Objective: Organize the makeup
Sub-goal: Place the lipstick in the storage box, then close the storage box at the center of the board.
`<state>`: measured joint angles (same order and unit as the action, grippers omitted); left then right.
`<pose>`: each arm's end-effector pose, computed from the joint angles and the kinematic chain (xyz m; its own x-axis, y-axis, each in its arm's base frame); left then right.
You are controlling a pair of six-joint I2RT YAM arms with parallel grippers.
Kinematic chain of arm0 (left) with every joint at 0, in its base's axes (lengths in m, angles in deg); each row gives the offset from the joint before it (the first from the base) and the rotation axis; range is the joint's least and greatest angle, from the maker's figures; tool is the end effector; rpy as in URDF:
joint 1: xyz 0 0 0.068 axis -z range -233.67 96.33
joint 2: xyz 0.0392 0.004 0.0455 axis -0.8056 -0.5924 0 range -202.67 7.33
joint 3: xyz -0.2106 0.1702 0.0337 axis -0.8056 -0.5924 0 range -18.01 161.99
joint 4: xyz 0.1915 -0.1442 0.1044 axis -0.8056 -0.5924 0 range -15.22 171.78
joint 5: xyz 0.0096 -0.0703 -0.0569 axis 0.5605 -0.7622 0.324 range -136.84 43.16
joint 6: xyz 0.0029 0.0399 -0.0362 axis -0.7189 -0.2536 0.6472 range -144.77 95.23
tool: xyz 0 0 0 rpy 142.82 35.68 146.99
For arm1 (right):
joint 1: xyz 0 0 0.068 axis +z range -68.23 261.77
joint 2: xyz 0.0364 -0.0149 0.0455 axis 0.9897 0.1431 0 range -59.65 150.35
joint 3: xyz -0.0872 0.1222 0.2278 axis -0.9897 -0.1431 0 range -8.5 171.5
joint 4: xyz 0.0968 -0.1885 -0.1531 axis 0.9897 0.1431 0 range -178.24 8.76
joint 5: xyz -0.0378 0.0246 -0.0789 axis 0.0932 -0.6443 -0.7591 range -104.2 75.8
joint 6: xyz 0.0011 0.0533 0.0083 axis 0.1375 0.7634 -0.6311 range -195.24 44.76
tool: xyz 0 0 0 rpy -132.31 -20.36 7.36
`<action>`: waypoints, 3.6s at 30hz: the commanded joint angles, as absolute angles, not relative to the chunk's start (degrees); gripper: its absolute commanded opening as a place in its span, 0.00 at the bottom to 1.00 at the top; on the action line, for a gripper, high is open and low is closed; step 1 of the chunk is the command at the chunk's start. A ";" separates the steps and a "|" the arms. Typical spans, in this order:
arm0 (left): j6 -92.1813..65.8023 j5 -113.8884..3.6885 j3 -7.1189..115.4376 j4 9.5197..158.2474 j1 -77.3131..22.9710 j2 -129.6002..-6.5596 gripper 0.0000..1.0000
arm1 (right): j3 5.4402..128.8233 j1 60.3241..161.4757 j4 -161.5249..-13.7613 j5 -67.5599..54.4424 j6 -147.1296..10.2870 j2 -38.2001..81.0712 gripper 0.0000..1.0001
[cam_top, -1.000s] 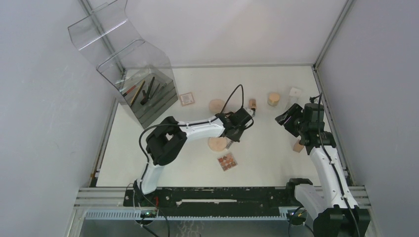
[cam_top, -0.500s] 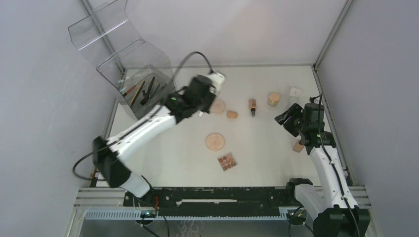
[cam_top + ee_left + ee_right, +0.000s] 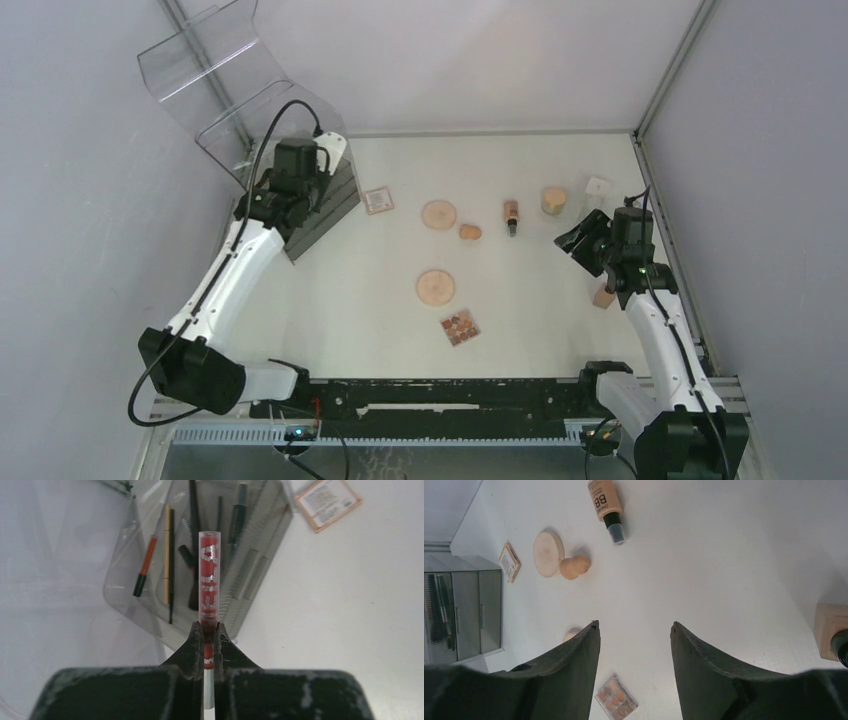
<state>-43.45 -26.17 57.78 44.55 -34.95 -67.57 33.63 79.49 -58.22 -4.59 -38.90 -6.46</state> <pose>0.2709 -0.0785 0.3687 -0.5217 0.4932 -0.6961 0.2092 0.8650 0.4561 0.1960 -0.0019 0.2651 -0.5801 0.6078 -0.5423 0.3193 0.7822 0.5350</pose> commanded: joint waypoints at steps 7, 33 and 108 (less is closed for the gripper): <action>-55.02 -23.88 58.69 57.29 -43.30 -74.80 0.00 | 34.13 79.45 -60.76 -2.20 -38.05 -5.42 0.61; -36.49 -22.22 72.82 49.15 -43.51 -69.22 0.57 | 42.36 78.48 -52.29 -8.02 -41.23 -10.19 0.61; -10.78 -56.24 104.97 33.96 -62.72 -75.56 0.95 | 52.59 86.29 -55.82 -11.87 -34.79 8.21 0.61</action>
